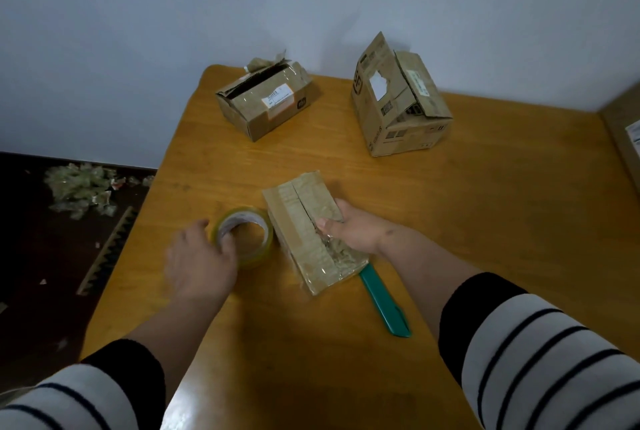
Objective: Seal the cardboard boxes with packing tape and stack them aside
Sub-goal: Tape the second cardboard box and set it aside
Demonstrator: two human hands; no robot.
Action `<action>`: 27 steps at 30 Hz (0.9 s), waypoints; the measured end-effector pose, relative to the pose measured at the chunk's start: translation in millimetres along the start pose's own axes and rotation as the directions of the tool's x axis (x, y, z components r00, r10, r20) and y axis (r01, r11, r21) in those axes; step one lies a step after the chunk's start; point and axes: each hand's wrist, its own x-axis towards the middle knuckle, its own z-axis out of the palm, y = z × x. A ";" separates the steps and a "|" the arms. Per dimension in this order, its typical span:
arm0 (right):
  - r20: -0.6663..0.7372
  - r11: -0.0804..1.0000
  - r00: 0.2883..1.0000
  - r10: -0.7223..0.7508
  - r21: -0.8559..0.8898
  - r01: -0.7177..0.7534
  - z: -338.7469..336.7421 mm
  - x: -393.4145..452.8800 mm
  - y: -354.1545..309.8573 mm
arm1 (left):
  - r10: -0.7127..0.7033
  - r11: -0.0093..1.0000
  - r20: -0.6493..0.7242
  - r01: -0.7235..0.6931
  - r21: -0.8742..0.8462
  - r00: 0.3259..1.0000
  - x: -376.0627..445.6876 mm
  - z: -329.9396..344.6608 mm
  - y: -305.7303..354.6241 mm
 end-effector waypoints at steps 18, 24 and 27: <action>-0.085 0.943 0.996 0.006 -0.332 -0.034 0.7 -20.4 22.3 | 0.285 0.921 0.415 -0.366 0.131 0.864 -11.8 23.3 64.4; -0.027 0.990 0.990 0.138 0.016 -0.138 -4.4 -41.4 49.4 | 0.188 0.981 0.227 -0.171 -0.092 0.956 -17.5 20.7 38.4; -0.100 0.985 0.983 0.153 0.094 -0.144 9.2 -42.9 55.9 | 0.072 0.921 0.348 0.072 -0.383 0.935 -29.3 26.6 36.9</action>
